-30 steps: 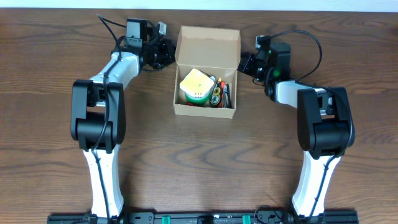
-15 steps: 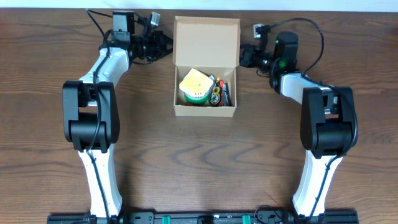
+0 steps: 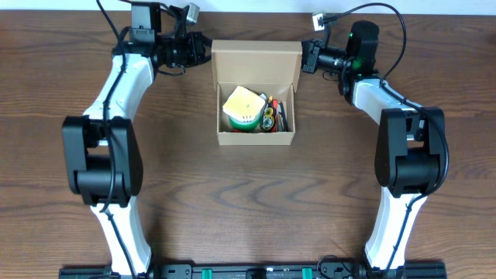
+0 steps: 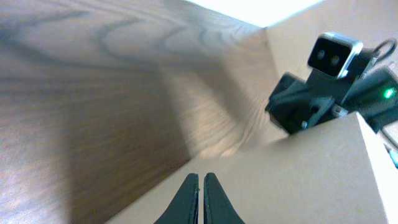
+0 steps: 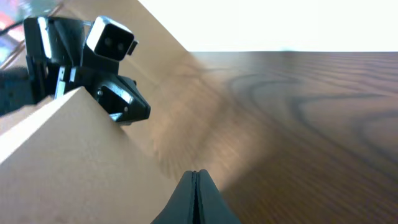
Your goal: Pack container
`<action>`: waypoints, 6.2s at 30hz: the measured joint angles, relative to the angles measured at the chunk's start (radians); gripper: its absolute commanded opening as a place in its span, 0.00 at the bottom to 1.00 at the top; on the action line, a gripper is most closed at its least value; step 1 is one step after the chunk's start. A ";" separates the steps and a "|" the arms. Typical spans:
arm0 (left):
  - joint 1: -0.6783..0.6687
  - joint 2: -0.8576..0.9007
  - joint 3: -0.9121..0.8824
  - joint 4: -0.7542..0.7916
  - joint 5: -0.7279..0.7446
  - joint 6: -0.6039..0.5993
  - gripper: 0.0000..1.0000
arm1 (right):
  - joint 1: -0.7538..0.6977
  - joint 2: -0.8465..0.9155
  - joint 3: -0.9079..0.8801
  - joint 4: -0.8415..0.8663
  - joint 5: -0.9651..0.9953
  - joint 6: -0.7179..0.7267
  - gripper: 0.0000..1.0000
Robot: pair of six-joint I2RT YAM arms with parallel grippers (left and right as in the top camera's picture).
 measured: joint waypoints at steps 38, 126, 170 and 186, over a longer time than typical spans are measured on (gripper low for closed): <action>-0.131 -0.258 -0.011 -0.702 -0.368 0.608 0.06 | 0.105 -0.271 0.014 -1.190 0.142 -0.560 0.01; -0.225 -1.100 -0.705 -0.585 -0.472 0.315 0.95 | 0.128 -1.469 -0.457 -1.577 0.725 -0.742 0.99; 0.140 -2.110 -1.585 0.024 -0.748 0.289 0.95 | 0.128 -1.469 -0.459 -1.577 0.726 -0.742 0.99; 0.140 -2.110 -1.585 0.024 -0.748 0.290 0.95 | 0.128 -1.469 -0.459 -1.577 0.726 -0.742 0.99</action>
